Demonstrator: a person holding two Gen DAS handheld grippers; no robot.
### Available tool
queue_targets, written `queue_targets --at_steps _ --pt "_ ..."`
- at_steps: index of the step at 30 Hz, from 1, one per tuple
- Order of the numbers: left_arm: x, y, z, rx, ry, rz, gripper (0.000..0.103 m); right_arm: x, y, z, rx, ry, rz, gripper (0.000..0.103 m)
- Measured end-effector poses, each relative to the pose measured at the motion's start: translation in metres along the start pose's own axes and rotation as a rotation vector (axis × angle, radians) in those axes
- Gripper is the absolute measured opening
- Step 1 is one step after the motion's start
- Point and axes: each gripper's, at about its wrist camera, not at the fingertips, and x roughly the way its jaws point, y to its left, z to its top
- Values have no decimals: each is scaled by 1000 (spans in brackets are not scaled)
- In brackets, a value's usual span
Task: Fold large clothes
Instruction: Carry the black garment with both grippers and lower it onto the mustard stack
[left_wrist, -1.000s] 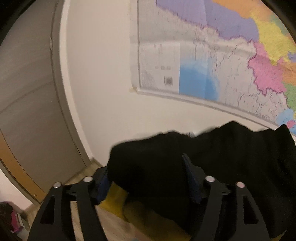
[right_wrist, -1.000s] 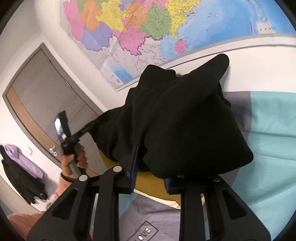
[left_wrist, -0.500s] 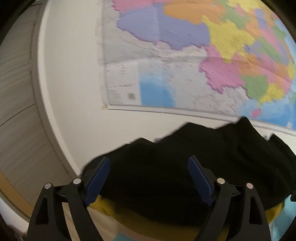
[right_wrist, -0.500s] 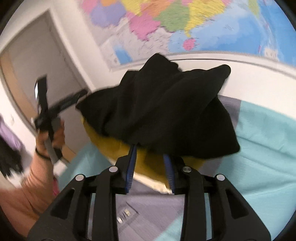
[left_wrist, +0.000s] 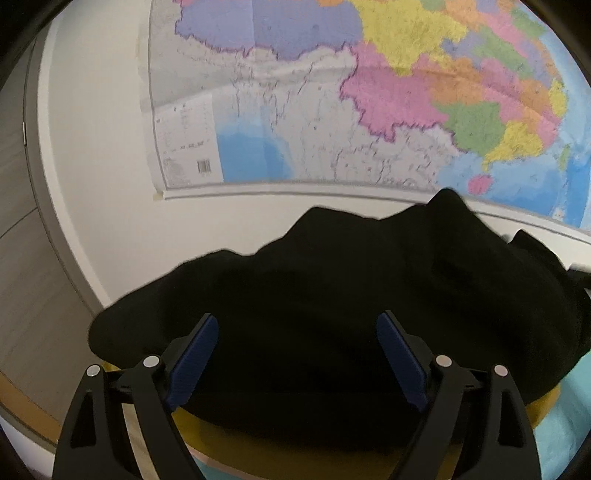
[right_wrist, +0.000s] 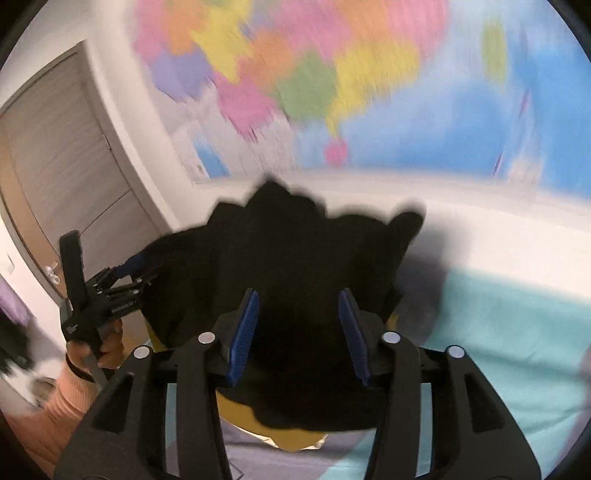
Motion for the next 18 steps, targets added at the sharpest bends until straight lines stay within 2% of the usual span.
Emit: queue_targets --at_steps 4,9,13,18 --pt "10 5 -4 -16 27 -4 87 34 0 -25 -20 103 -31 36" --pt "13 3 -8 -8 31 11 88 28 -2 -29 -10 107 -18 35" --pt "6 5 -7 -31 22 13 88 4 5 -25 -34 57 -11 35" --pt "-16 0 -12 -44 -19 -34 88 -20 22 -23 -73 -44 10 35"
